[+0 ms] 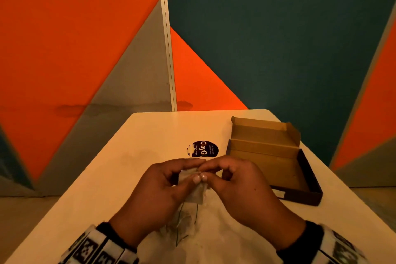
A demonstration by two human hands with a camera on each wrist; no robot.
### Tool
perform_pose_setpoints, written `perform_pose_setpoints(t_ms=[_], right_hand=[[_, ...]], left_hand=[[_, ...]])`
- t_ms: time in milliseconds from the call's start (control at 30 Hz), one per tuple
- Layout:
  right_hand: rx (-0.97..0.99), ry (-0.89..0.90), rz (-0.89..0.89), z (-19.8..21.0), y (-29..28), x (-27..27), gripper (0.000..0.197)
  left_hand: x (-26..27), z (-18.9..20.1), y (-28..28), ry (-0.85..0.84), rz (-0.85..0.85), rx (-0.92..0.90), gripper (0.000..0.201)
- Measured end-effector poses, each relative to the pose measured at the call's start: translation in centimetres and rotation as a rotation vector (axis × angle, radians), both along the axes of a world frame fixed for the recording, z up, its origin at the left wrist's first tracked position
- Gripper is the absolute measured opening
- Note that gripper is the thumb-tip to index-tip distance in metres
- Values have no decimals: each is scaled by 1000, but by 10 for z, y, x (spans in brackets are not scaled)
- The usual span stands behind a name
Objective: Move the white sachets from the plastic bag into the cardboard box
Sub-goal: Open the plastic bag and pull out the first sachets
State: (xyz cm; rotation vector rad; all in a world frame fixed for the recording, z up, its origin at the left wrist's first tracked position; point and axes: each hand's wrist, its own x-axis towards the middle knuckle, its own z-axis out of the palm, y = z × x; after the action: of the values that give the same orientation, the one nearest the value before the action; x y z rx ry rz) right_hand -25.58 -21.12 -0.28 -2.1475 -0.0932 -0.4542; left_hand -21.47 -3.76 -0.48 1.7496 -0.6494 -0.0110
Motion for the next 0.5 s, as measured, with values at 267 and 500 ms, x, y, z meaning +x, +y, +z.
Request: perform_pose_setpoints(t_ms=[267, 500], right_hand=[[122, -92, -37, 1, 0, 0, 23], [438, 111, -27, 0, -3, 3, 28]], left_hand=[[3, -2, -3, 61, 11, -84, 23], [0, 5, -5, 143, 47, -179, 57]])
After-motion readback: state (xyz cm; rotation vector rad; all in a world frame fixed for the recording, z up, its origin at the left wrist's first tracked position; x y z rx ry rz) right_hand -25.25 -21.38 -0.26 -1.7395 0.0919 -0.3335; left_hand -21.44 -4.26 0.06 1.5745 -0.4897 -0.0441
